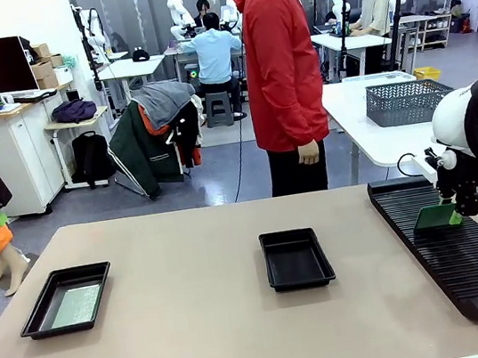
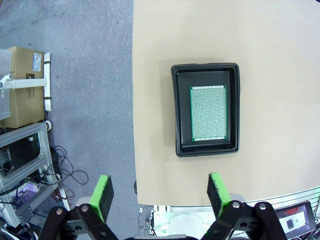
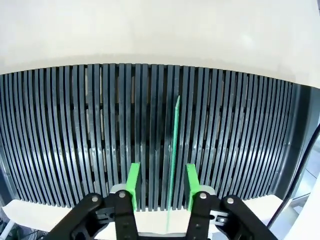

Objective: Inspect and transfer BCBs to ESD trays.
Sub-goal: Pick up the Blank PCB from the PCB Rack and place it in the right ESD tray.

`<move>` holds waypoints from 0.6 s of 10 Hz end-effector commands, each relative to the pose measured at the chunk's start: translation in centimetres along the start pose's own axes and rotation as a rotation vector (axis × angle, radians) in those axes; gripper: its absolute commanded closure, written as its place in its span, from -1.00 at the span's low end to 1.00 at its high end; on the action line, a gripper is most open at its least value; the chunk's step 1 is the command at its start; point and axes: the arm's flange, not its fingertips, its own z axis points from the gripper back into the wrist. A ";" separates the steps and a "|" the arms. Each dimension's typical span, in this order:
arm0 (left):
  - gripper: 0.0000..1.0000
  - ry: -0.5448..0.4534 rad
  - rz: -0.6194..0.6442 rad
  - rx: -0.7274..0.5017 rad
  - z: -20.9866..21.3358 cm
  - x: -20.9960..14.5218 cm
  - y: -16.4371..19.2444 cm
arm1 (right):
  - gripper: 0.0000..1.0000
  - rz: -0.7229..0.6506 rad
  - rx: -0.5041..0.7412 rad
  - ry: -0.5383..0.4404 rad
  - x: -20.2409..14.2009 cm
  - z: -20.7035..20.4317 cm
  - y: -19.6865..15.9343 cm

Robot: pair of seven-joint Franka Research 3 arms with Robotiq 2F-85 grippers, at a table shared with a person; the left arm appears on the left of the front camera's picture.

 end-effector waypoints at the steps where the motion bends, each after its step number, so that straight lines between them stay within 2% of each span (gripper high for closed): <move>1: -1.00 -0.002 -0.003 -0.006 -0.2 -0.1 0.2 | 0.19 -0.015 -0.029 0.015 0.2 -0.3 0.6; 2: -1.00 -0.002 -0.003 -0.006 -0.2 -0.1 0.2 | 0.41 -0.014 -0.034 0.014 0.2 -0.4 0.7; 3: -1.00 -0.002 -0.003 -0.006 -0.2 -0.1 0.2 | 0.34 -0.014 -0.038 0.013 0.1 -0.3 0.9; 4: -1.00 -0.002 -0.003 -0.006 -0.2 -0.1 0.2 | 0.55 -0.014 -0.043 0.012 0.1 -0.3 1.0; 5: -1.00 -0.002 -0.003 -0.006 -0.2 -0.1 0.2 | 0.48 -0.013 -0.044 0.013 0.1 -0.2 1.1; 6: -1.00 -0.002 -0.003 -0.006 -0.2 -0.1 0.2 | 0.70 -0.011 -0.047 0.014 0.2 -0.1 1.3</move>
